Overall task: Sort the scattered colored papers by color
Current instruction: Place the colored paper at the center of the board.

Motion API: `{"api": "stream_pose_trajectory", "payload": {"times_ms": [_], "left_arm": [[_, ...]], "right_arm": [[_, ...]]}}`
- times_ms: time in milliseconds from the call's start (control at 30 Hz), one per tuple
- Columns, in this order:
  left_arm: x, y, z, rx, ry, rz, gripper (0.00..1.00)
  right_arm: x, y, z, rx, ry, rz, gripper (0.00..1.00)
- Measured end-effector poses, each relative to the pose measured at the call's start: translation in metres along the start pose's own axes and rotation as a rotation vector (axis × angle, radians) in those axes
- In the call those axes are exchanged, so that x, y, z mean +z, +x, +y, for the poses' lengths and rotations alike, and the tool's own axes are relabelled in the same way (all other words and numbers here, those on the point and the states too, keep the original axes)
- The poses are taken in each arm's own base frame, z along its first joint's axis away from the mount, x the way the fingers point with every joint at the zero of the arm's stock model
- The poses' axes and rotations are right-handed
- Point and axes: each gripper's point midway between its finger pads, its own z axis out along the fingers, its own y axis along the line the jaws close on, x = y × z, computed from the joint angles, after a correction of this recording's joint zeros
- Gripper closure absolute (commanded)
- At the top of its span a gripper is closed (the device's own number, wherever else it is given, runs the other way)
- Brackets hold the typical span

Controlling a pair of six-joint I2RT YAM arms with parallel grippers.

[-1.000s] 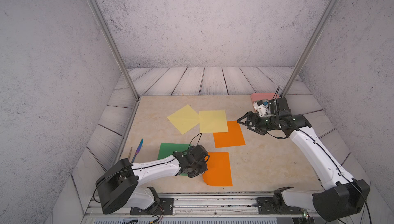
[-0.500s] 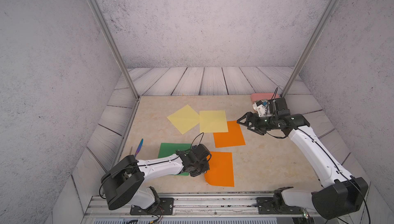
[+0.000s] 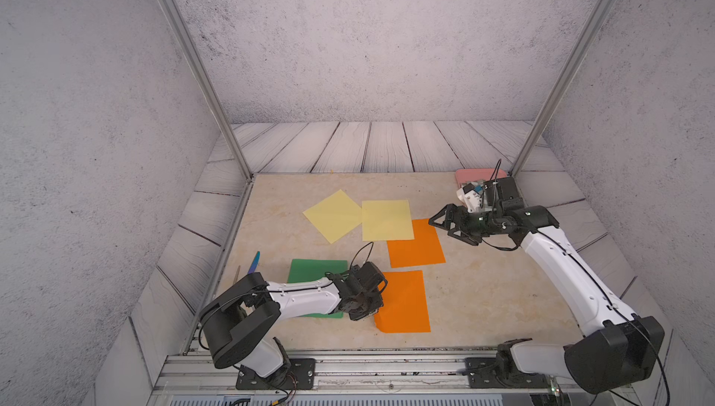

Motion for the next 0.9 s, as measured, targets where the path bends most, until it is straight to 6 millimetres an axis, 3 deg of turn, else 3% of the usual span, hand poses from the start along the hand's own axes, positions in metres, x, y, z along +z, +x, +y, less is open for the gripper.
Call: {"api": "stream_pose_trajectory", "payload": {"times_ms": [233, 500, 800, 900], "left_arm": [[0.0, -0.002, -0.004, -0.006, 0.001, -0.002, 0.77], [-0.008, -0.003, 0.005, -0.013, -0.043, -0.02, 0.73], [-0.042, -0.01, 0.018, -0.024, -0.088, -0.094, 0.71], [-0.059, -0.016, 0.013, -0.002, -0.089, -0.13, 0.69]], "right_arm": [[0.006, 0.0, -0.003, -0.001, 0.002, 0.019, 0.08], [0.008, 0.001, -0.005, -0.005, 0.004, 0.026, 0.08], [0.008, 0.001, -0.004, -0.01, 0.0, 0.028, 0.08], [0.01, 0.001, -0.006, -0.008, 0.002, 0.029, 0.08]]}}
